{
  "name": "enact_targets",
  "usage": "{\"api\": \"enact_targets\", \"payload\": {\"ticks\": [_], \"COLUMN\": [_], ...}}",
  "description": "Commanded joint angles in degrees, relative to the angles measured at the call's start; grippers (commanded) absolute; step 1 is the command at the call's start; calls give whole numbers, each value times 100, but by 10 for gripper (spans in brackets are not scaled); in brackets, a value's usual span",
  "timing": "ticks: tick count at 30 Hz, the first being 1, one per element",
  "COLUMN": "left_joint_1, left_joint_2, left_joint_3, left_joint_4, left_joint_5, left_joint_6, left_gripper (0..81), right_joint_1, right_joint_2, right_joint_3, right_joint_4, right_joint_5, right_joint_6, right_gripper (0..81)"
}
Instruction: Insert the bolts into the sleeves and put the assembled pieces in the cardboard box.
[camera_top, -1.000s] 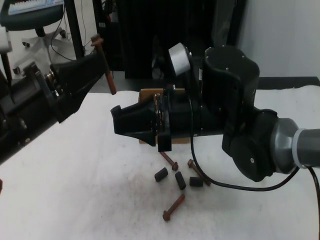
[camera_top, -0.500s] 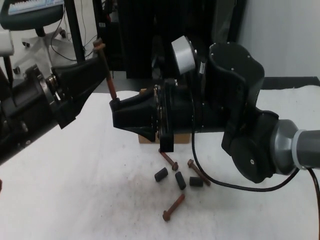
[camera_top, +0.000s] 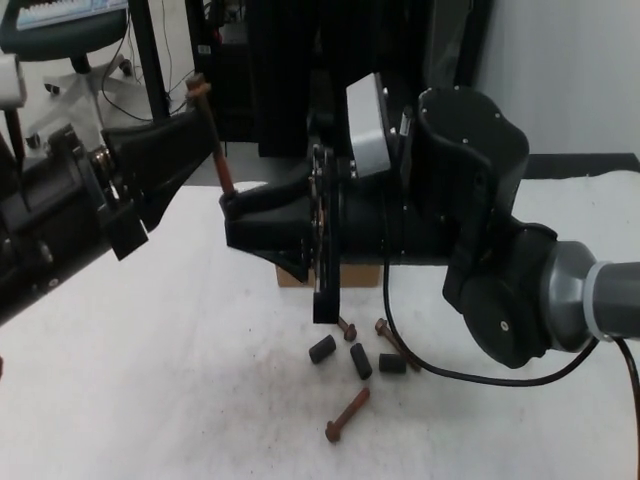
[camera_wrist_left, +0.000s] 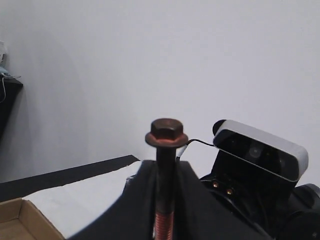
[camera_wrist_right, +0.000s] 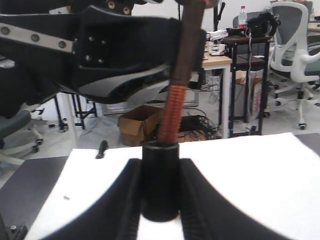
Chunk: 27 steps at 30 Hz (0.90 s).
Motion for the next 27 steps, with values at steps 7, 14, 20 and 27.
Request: {"api": "enact_targets", "payload": {"ticks": [7,14,20,27], "left_joint_1": [-3,-3,-3,-3], "left_joint_2": [-56,-56,-56,-56], "left_joint_3": [-27,-16,-16,-40], "left_joint_4": [-776,-427,-309,-658], "left_joint_5": [280,555,476,236], "left_joint_6": [-196,-8,212,342], "left_gripper": [4,4,4,4], "right_joint_1": [-7,-7,-7,-7], "right_joint_2": [-36,-36,-36,-36], "right_joint_3": [-53,-53,-53,-53], "right_joint_4": [-110,-110,-110,97], "right_joint_5": [192,192,192,170], "right_joint_6": [-102,-92,-42,-42], "right_gripper": [8,8,8,8]}}
